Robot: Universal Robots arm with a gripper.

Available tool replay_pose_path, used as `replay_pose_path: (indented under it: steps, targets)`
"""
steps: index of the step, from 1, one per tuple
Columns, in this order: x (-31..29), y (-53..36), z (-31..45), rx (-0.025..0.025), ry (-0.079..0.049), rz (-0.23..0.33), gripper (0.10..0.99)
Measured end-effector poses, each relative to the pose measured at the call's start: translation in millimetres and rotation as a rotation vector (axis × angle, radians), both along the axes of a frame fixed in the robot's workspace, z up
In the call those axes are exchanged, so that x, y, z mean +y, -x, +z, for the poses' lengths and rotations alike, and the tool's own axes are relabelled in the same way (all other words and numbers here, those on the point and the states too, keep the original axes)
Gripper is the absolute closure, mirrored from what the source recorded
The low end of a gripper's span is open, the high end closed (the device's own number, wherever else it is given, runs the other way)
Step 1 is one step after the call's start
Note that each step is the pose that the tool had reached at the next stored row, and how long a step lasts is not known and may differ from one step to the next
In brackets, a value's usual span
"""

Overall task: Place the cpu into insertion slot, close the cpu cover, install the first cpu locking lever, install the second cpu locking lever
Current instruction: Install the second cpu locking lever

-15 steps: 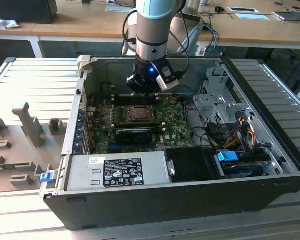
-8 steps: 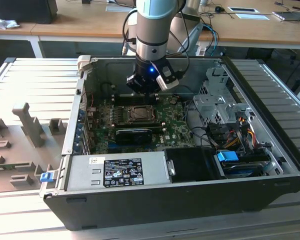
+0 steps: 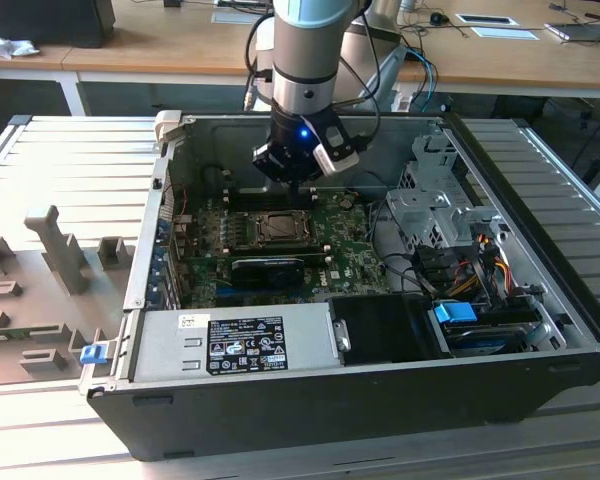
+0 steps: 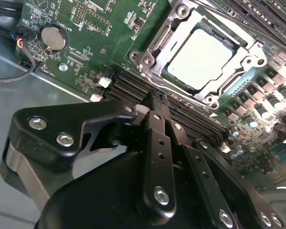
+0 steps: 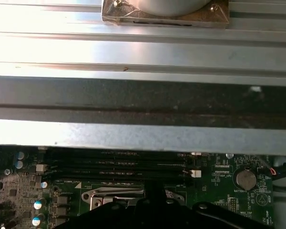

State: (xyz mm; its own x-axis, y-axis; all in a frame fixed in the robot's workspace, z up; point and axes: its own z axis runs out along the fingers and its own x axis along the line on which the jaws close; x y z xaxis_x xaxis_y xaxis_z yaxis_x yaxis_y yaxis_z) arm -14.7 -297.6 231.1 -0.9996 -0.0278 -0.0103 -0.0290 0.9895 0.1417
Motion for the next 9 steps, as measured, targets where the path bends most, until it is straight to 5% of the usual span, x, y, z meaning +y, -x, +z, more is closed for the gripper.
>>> replay_pose_path:
  steps: [9]
  targets:
    - [-1.2, 0.0, 2.3, 0.0, 0.0, -0.003, 0.98]
